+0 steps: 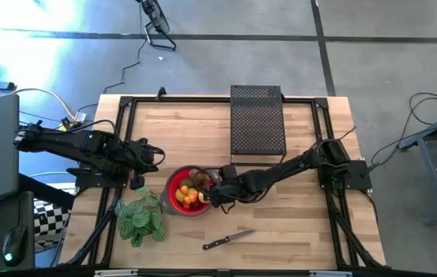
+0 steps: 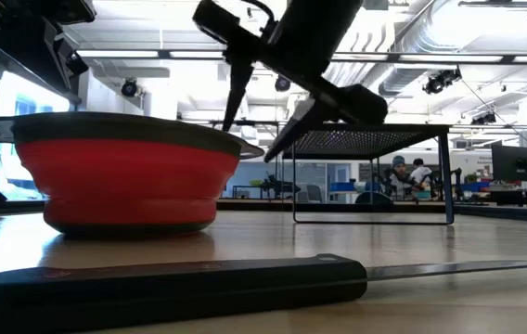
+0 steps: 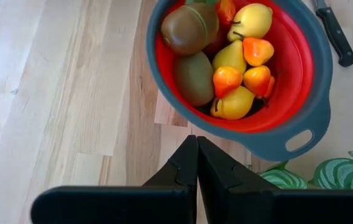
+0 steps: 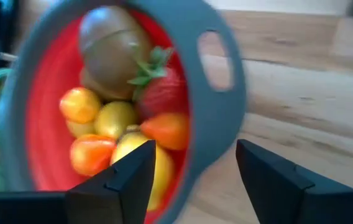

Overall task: Pick & Place Fruit
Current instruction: Put the strainer bowl on the shelf

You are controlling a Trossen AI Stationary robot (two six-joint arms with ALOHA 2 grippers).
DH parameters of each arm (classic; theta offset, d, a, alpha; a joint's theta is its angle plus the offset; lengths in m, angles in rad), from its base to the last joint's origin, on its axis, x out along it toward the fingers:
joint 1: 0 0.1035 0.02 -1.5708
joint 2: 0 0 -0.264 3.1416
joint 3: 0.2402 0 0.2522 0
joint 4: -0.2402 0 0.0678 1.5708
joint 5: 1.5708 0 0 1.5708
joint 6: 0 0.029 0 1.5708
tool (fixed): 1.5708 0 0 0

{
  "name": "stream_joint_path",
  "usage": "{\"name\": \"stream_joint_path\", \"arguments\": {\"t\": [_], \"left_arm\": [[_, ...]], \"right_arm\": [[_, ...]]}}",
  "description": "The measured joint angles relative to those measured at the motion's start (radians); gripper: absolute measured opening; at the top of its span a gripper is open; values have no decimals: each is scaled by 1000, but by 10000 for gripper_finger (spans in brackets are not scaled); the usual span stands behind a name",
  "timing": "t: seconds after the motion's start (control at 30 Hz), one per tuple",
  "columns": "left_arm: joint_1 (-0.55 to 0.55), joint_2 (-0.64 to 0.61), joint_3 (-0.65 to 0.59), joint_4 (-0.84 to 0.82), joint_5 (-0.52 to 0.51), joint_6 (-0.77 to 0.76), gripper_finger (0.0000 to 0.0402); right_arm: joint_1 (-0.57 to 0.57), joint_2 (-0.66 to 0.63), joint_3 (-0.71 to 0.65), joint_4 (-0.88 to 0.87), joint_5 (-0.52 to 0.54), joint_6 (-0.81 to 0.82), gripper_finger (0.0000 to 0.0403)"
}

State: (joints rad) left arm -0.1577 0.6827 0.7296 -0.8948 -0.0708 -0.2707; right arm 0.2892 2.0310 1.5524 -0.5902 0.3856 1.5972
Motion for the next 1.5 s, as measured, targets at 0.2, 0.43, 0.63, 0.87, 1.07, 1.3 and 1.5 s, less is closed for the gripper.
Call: {"name": "stream_joint_path", "arguments": {"t": [0.2,0.43,0.63,0.87,1.07,1.3,1.5], "left_arm": [[0,0,0,0,0,0,0],[0,0,0,-8,0,0,0],[0,0,0,-9,0,0,0],[0,0,0,-9,0,0,0],[0,0,0,-14,0,0,0],[0,0,0,-14,0,0,0],[0,0,0,-14,0,0,0]], "right_arm": [[-12,49,0,66,-35,-6,194],[-15,67,0,74,-27,-6,163],[-14,67,1,75,2,-30,98],[-15,66,1,80,13,-54,16],[-15,65,2,69,-22,-57,28],[-16,64,2,74,-63,-56,16],[-16,50,2,73,-96,-83,13]]}}
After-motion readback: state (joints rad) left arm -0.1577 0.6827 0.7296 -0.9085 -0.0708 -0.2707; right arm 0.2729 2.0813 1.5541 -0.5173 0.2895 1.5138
